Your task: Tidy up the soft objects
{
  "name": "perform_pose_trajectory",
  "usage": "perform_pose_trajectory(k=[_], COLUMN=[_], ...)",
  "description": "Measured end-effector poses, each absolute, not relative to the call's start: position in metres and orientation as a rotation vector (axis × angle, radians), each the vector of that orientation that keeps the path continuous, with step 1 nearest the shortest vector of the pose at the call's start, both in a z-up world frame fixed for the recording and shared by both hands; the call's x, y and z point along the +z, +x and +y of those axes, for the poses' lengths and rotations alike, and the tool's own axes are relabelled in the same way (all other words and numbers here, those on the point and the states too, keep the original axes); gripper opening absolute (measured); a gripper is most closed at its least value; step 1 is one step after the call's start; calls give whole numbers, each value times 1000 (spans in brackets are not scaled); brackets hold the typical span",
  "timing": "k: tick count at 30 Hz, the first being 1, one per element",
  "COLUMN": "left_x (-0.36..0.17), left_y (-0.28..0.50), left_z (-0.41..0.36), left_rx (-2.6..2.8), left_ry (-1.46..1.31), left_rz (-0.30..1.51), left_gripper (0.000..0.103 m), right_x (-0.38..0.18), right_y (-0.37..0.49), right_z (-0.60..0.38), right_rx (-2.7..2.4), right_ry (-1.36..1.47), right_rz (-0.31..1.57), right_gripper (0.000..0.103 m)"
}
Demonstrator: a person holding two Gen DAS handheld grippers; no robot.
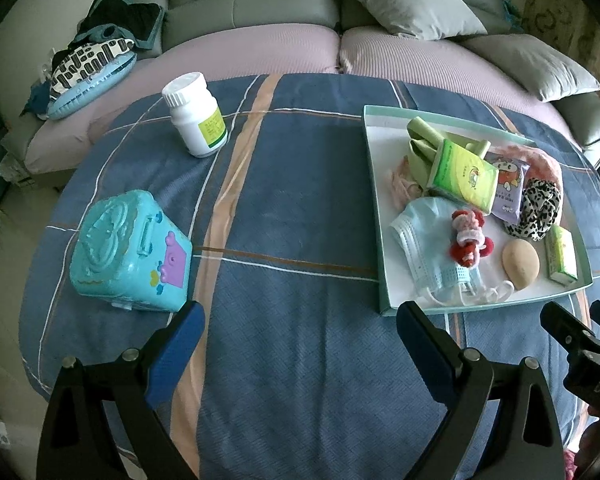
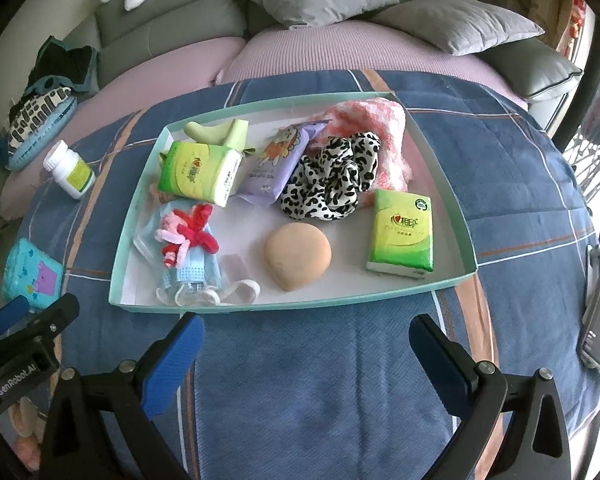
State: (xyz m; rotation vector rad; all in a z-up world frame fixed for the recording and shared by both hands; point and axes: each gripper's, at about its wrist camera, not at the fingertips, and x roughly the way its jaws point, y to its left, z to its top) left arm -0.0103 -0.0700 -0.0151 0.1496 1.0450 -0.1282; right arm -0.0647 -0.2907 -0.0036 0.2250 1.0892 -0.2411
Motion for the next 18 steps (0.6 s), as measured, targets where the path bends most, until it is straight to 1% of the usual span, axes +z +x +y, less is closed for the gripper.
perform_pose_trajectory(k=[18], left_x=[-19], left_y=[-7], left_z=[-68], left_rx=[-158], left_ry=[144], left_rz=[1062], left_gripper=[97], right_x=[-3], right_y=[-64], right_z=[-296], right_rx=[-262], right_ry=[222], right_rz=[1086], right_gripper=[103])
